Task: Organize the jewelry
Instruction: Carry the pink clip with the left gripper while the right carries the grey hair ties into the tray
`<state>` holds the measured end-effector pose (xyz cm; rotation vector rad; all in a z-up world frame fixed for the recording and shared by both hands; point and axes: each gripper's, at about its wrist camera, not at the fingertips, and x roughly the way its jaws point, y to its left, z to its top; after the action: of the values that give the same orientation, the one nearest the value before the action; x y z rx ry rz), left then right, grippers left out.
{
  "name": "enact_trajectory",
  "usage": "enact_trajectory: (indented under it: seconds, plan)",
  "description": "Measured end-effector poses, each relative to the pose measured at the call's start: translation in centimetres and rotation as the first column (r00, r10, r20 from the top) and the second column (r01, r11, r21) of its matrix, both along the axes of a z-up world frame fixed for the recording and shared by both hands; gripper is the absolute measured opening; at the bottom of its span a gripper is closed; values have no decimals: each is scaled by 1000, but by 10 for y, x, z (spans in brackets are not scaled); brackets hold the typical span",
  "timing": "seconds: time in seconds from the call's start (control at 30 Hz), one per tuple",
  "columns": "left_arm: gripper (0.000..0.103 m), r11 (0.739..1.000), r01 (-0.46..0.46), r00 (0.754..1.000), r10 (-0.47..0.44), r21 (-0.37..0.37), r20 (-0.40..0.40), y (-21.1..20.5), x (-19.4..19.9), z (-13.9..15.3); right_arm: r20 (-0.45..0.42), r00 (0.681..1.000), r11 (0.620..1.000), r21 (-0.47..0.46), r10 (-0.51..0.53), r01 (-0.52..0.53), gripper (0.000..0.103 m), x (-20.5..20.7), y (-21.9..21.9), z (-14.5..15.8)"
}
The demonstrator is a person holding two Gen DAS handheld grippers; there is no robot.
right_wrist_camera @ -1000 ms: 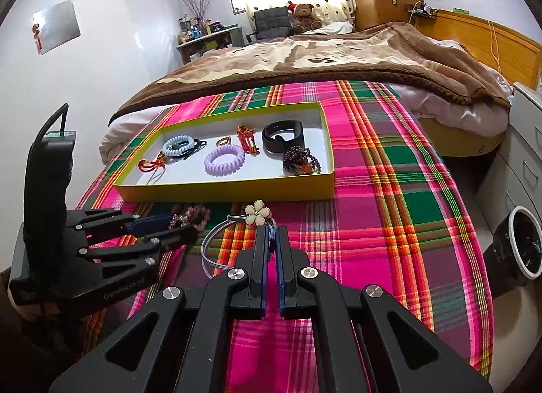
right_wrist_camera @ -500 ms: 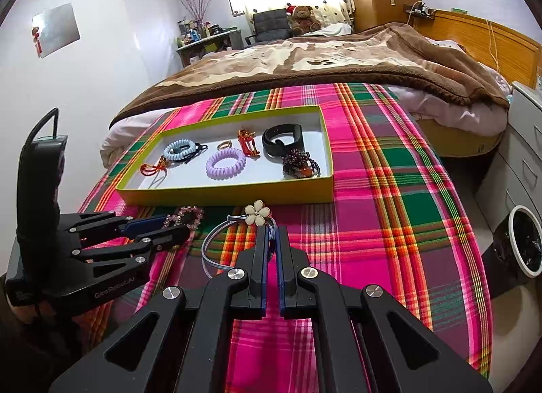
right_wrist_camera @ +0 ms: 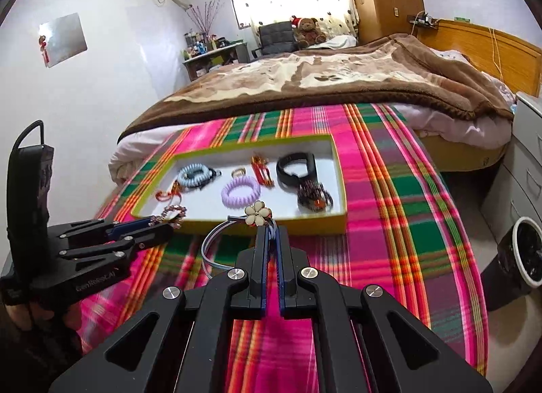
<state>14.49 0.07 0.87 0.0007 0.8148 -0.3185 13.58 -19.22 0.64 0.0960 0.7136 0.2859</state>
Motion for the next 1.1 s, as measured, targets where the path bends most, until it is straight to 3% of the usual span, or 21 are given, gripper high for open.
enact_trajectory:
  seconds: [0.5, 1.1]
  plan:
    - [23, 997, -71, 997, 72, -22, 9, 29, 45, 8, -1, 1000, 999, -45, -8, 8, 4, 52, 21, -1]
    - [23, 996, -81, 993, 78, -27, -90, 21, 91, -30, -100, 995, 989, -150, -8, -7, 4, 101, 28, -38]
